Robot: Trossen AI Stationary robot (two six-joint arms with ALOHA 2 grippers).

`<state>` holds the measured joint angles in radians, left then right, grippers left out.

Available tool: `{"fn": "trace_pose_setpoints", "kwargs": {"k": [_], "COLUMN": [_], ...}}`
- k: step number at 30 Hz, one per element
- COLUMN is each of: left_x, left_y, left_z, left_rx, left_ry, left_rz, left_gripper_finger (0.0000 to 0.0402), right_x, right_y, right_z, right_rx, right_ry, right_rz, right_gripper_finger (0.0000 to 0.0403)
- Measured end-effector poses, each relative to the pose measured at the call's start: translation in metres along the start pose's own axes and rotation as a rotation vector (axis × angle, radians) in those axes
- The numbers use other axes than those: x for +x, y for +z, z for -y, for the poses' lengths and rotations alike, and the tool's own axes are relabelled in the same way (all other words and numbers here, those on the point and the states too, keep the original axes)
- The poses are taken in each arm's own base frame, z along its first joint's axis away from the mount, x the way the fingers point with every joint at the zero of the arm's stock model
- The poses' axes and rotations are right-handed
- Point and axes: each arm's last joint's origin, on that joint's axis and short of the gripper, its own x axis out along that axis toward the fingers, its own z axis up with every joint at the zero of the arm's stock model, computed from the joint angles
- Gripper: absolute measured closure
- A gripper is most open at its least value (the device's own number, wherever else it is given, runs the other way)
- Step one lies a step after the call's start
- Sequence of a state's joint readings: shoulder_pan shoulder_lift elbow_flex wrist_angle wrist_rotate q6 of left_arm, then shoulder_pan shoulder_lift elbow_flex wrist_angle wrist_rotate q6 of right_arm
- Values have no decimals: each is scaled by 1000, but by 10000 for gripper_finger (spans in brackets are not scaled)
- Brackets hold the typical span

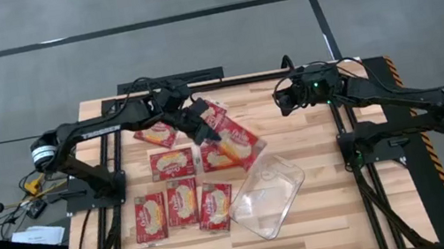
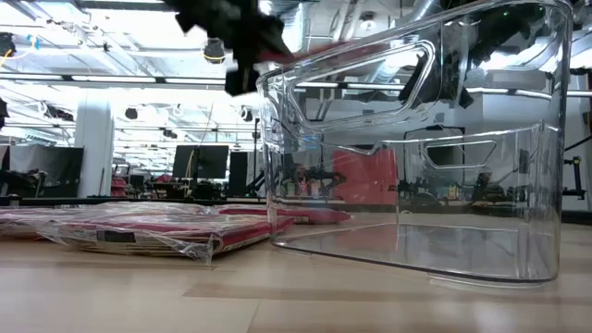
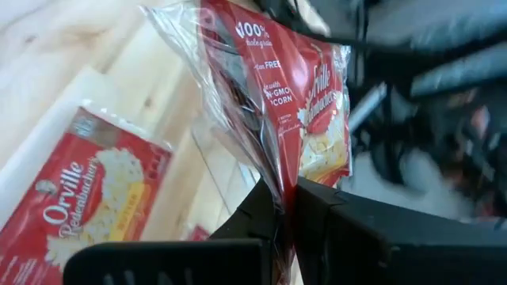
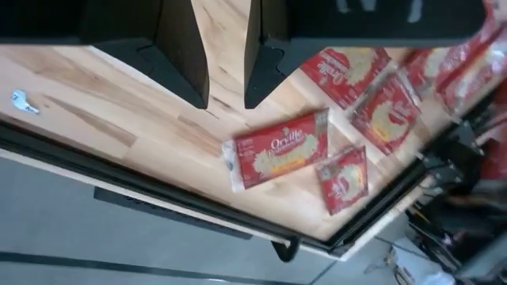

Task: Sort popcorn bags into baskets
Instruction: Put the red popcorn packet into the transparent bin

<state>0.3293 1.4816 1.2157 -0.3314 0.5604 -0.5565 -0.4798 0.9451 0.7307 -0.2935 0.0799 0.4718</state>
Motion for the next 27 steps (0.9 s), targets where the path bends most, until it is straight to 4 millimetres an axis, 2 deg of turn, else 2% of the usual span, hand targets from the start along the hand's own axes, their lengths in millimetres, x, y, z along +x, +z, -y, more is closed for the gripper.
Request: {"fn": "trace_pose_setpoints", "kwargs": {"k": [6, 12, 18, 27], "left_x": [-5, 8, 45, 102], "left_y": [16, 28, 30, 20], "left_z": [62, 102, 116, 108], "left_rx": [296, 532, 684, 910], "left_ry": [-2, -55, -91, -50], "left_rz": [-99, -176, -259, -410], "left_gripper_finger": [399, 392, 389, 387], "right_x": [3, 2, 0, -1], "right_y": [-3, -5, -8, -7], "right_z": [1, 3, 13, 29], "right_rx": [-38, -92, -135, -170], "right_ry": [-14, -28, -140, -252], "right_rz": [-27, -53, -86, -122], "right_gripper_finger": [296, 296, 296, 296]}}
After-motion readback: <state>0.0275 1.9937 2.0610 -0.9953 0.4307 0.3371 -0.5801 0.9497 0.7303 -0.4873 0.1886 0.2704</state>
